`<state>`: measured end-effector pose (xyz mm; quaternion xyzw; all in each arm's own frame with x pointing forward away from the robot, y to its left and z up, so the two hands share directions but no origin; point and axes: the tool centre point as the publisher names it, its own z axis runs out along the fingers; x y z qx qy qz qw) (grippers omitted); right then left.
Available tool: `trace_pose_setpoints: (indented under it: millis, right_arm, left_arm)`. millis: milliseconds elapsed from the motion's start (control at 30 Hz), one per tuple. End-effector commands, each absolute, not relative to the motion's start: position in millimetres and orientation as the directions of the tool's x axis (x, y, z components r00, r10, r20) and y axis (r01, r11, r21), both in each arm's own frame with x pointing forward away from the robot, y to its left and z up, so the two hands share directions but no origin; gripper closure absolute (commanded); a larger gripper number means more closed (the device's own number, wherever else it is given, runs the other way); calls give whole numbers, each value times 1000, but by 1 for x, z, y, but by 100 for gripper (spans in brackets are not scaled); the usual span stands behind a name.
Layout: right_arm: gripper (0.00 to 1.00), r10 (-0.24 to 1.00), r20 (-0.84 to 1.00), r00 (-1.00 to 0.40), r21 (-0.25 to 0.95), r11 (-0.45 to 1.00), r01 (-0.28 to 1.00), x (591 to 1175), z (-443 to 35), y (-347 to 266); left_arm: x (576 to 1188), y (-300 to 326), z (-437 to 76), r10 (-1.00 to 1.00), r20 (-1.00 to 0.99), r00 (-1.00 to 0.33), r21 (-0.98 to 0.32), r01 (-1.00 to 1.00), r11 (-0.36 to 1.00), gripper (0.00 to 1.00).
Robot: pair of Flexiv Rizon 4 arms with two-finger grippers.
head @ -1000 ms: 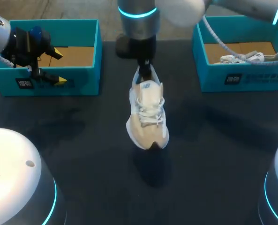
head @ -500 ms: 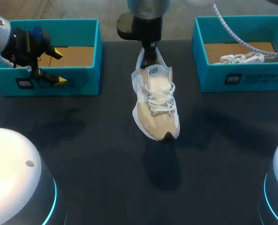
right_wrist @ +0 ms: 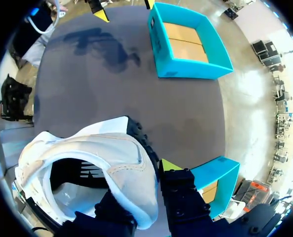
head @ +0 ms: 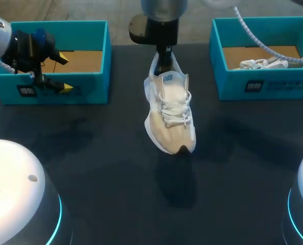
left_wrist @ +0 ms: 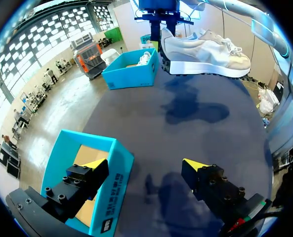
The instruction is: Take the shoe out of the shoebox, open the shoe tongue, remove and reinsert the insole, then place the shoe into the shoebox
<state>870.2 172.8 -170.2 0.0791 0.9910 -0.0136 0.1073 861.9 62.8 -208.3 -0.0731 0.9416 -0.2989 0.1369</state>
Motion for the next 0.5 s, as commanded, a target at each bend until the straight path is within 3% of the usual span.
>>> trace_pose_setpoints:
  millis: [33,500]
  right_arm:
    - [100,154,-213,-965,-8,987,159,870,-169,172]
    - [100,133,-212,-968,-3,991,137,879,-170,153]
  left_arm:
    - [862,63,-208,-218,-214,-952,-581,-56,812,0]
    - [862,63,-208,-218,-214,-952,-581,-56,812,0]
